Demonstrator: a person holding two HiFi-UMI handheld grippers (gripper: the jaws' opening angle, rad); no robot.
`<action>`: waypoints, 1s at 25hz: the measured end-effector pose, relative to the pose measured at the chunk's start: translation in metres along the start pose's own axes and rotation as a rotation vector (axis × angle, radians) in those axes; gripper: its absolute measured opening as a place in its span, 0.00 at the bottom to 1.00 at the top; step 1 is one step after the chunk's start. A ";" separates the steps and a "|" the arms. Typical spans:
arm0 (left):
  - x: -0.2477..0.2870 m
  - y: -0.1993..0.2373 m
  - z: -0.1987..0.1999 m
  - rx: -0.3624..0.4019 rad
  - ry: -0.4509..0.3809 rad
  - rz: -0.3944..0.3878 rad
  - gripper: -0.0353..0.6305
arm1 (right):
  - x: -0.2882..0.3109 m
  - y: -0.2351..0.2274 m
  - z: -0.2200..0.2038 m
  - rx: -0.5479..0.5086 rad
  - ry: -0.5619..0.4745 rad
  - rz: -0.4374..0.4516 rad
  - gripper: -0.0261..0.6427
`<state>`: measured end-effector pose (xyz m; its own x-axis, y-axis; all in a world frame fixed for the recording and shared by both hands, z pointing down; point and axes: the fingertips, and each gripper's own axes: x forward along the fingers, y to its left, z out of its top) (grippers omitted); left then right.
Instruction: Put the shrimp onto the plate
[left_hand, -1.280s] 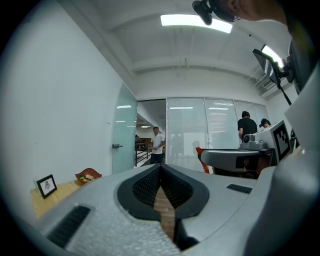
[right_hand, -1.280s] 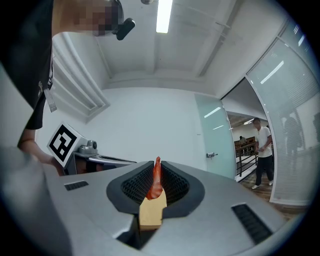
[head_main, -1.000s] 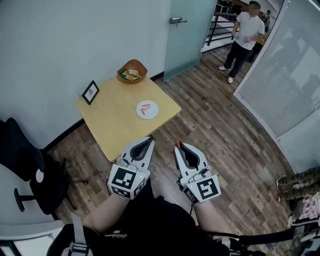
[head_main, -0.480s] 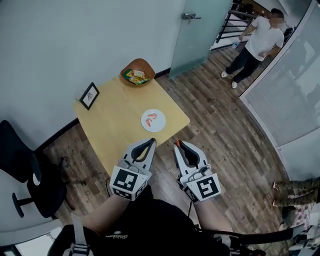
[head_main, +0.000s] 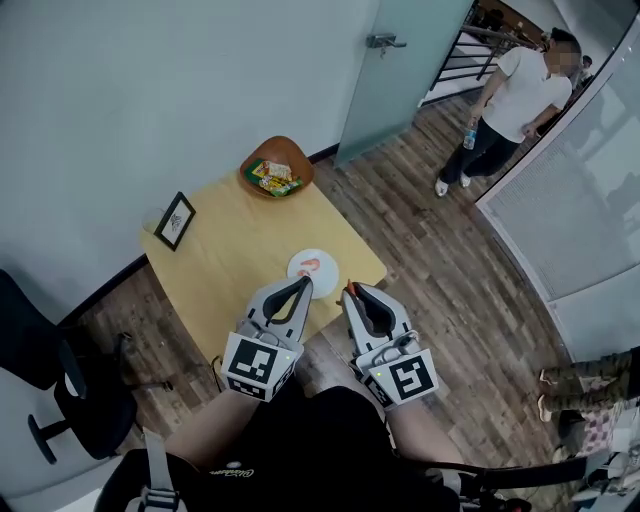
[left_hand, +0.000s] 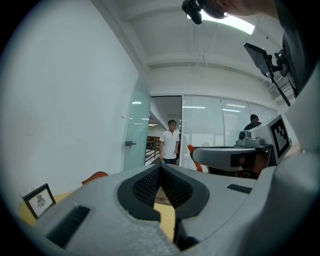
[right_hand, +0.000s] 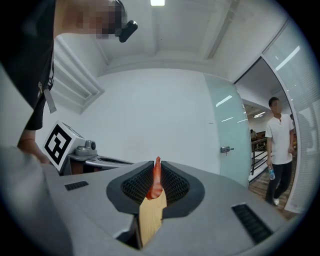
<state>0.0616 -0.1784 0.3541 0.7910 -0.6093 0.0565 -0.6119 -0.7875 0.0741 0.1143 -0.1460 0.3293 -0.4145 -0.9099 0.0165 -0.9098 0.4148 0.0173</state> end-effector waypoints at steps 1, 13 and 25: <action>0.004 0.002 0.002 0.004 0.001 0.001 0.06 | 0.002 -0.002 0.000 0.004 0.001 0.001 0.11; 0.020 0.004 0.006 0.043 0.019 0.061 0.06 | 0.013 -0.017 0.004 -0.002 -0.022 0.083 0.11; 0.036 0.006 -0.030 0.044 0.119 0.075 0.06 | 0.022 -0.024 -0.030 0.054 0.059 0.111 0.11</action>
<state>0.0859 -0.2023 0.3870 0.7360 -0.6532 0.1779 -0.6665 -0.7452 0.0214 0.1279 -0.1759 0.3587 -0.5119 -0.8558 0.0741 -0.8590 0.5103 -0.0414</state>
